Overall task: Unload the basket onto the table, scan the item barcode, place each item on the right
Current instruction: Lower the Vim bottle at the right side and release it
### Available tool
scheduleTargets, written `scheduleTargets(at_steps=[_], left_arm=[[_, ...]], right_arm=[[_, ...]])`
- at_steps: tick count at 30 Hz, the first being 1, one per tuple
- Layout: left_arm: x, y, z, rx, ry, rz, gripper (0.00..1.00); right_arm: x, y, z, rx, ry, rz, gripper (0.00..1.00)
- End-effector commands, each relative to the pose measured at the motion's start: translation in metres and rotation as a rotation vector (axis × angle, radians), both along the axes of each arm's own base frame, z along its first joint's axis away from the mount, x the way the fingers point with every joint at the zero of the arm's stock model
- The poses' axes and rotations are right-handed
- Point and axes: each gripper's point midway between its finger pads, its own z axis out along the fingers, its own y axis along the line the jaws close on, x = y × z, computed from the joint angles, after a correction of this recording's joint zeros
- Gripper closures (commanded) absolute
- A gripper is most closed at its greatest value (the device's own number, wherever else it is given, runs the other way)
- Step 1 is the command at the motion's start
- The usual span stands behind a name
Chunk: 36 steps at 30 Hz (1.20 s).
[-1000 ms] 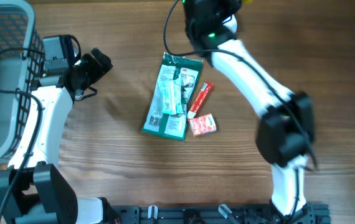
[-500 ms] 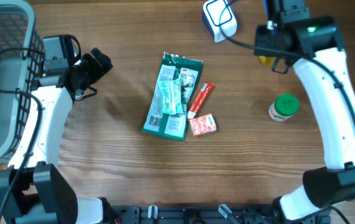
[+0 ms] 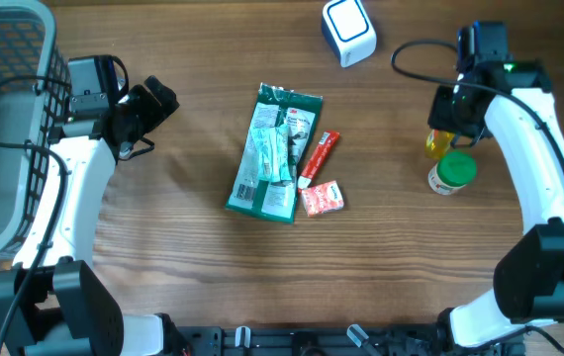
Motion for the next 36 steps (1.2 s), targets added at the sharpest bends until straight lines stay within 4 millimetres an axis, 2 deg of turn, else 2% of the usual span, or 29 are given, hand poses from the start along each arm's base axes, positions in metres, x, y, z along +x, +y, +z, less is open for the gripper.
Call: scheduleTargets(at_steps=[1,11,20,25,32,36], left_arm=[[0.001,0.002,0.0,0.0,0.0,0.012,0.0],[0.001,0.002,0.0,0.0,0.0,0.012,0.0],[0.001,0.002,0.0,0.0,0.0,0.012,0.0],[0.001,0.002,0.0,0.0,0.0,0.012,0.0],[0.001,0.002,0.0,0.0,0.0,0.012,0.0],[0.001,0.002,0.0,0.0,0.0,0.012,0.0]], right_arm=[[-0.005,-0.002,-0.016,0.01,0.006,-0.02,0.86],[-0.002,0.001,-0.018,0.035,0.0,0.024,0.85],[-0.007,-0.038,-0.019,0.126,-0.003,-0.004,0.85],[-0.008,-0.045,-0.019,0.094,0.004,-0.006,0.84],[-0.015,-0.043,-0.021,0.1,0.03,-0.007,0.71],[-0.014,-0.031,-0.021,0.099,0.035,0.025,0.59]])
